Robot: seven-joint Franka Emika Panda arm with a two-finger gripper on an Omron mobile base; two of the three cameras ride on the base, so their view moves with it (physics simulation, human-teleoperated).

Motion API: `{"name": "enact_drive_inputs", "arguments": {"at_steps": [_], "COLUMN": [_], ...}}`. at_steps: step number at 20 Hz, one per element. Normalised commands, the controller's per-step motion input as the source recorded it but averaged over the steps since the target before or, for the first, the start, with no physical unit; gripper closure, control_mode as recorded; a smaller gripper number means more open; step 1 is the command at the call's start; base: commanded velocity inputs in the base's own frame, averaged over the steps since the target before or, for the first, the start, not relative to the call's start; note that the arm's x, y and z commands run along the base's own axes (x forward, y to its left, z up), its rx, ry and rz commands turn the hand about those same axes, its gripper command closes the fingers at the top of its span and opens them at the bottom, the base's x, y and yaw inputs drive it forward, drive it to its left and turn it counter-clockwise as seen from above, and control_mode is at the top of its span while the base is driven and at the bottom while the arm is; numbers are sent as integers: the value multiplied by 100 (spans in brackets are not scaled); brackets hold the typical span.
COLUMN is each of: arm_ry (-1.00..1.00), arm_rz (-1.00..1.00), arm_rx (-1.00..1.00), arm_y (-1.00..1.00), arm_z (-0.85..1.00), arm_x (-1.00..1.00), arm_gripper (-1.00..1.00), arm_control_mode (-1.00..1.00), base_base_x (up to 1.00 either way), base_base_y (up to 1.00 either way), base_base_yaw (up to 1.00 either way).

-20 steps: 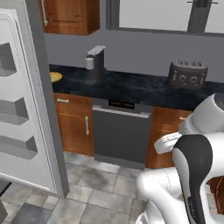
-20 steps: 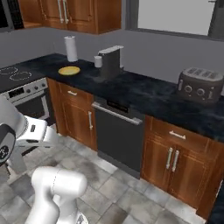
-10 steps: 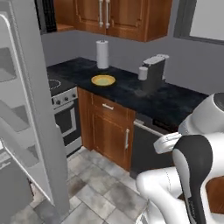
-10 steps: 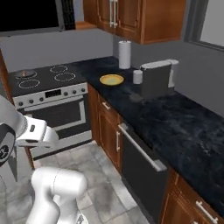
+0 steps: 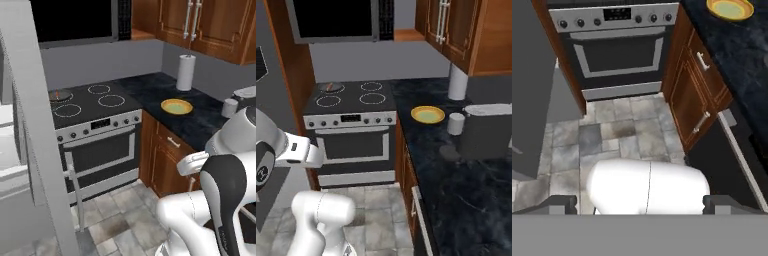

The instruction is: Place the cold items (mushroom and carrot) from the fridge in one tupperware on the dining counter. Place the warm items (kebab skewer and hot dog) in the stove area in another tupperware.

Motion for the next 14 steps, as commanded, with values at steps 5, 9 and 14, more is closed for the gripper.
{"name": "enact_drive_inputs", "arguments": {"at_steps": [5,9,14], "arm_ry": [0,0,0], "arm_rz": [0,0,0], "arm_rx": [0,0,0], "arm_y": [0,0,0], "arm_z": [0,0,0], "arm_x": [0,0,0], "arm_gripper": [-100,-100,-100], "arm_control_mode": [100,100,100], "base_base_x": [100,100,100], "base_base_y": [-31,-56,-30], "base_base_yaw": [54,47,26]}}
